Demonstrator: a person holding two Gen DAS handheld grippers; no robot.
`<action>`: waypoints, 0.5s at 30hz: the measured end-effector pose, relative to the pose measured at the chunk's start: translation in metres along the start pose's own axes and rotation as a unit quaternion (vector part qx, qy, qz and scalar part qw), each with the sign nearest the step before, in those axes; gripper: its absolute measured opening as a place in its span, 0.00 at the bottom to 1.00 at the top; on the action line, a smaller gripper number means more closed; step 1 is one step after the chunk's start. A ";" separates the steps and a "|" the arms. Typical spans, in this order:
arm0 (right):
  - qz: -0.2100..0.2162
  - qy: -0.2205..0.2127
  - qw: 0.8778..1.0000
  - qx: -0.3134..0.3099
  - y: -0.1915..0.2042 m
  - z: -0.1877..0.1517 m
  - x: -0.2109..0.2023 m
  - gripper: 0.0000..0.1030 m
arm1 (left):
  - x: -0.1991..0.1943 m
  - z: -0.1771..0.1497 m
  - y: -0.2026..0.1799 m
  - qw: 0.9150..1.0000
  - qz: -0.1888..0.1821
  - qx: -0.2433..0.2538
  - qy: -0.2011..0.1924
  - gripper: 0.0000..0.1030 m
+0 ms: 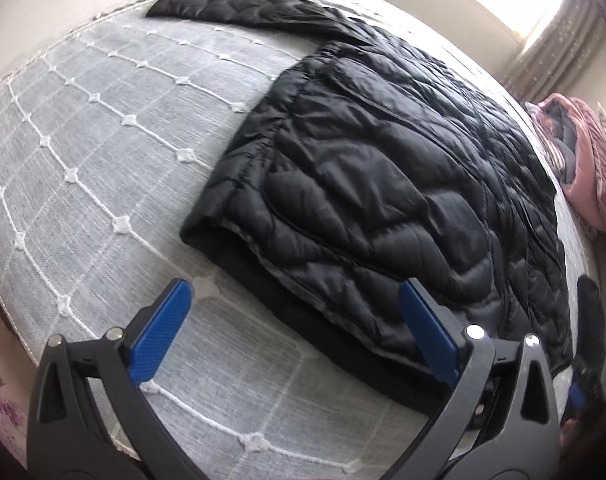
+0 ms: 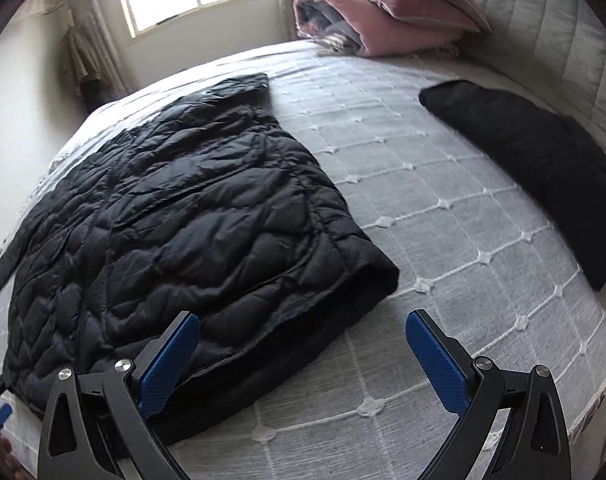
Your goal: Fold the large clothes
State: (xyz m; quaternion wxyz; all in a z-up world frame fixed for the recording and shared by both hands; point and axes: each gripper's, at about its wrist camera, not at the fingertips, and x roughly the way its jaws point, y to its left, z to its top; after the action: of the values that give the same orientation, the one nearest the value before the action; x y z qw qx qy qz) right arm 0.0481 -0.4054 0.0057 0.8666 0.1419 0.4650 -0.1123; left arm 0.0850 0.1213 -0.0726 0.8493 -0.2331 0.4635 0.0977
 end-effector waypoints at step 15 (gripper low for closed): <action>0.091 0.055 0.985 0.136 -0.044 0.007 0.046 0.74 | 0.028 0.005 -0.007 0.996 0.066 0.052 0.001 0.36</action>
State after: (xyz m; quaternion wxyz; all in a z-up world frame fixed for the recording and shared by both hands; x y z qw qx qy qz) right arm 0.0642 -0.4519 -0.0349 0.8188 0.3065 0.4776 -0.0873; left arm 0.1065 0.1166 -0.0914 0.8514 -0.1575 0.4835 0.1287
